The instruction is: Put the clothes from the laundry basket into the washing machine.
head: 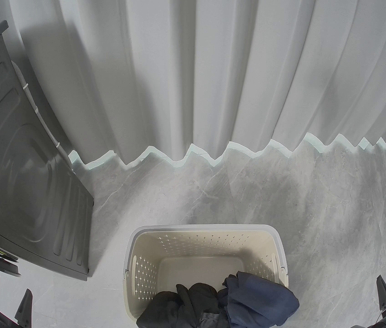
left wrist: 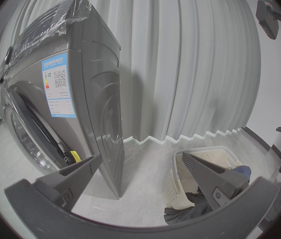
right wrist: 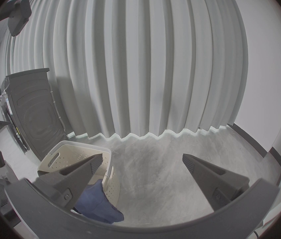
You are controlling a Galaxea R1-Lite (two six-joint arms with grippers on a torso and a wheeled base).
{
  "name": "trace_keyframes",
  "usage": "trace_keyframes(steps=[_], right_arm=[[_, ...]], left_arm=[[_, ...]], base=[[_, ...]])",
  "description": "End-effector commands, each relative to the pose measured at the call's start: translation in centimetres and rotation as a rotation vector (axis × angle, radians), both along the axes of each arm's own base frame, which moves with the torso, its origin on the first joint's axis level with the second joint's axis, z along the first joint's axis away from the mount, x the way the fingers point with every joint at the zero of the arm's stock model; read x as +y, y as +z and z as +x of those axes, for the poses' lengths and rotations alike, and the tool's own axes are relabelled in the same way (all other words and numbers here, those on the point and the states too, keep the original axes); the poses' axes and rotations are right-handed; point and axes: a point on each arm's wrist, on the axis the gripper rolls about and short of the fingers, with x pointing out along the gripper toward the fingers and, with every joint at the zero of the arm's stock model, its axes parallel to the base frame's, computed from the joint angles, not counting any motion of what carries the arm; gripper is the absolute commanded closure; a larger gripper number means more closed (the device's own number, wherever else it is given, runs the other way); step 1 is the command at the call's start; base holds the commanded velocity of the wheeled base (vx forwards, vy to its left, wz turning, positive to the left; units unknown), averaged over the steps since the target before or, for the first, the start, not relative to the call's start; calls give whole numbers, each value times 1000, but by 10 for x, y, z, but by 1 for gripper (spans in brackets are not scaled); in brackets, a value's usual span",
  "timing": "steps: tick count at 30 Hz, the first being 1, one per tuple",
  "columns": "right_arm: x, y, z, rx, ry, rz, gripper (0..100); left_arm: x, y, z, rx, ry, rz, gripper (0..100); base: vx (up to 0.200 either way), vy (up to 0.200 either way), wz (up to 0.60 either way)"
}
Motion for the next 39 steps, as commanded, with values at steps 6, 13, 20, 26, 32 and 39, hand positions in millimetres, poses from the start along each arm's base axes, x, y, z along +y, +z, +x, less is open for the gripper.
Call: trace_keyframes(steps=[6,13,20,26,32,39], right_arm=[[0,-5,0,1,1,-1,0],[0,-5,0,1,1,-1,0],[0,-5,0,1,1,-1,0],[0,-5,0,1,2,-1,0],[0,-5,0,1,1,-1,0],[0,-5,0,1,2,-1,0]], left_arm=[[0,-4,0,-2,2,-1,0],[0,-4,0,-2,2,-1,0],[0,-4,0,-2,2,-1,0],[0,-4,0,-4,2,-1,0],[0,-4,0,-2,2,-1,0],[0,-4,0,-2,2,-1,0]], base=[[67,0,0],[0,0,0],[171,0,0],[0,0,0],[0,0,0],[0,0,0]])
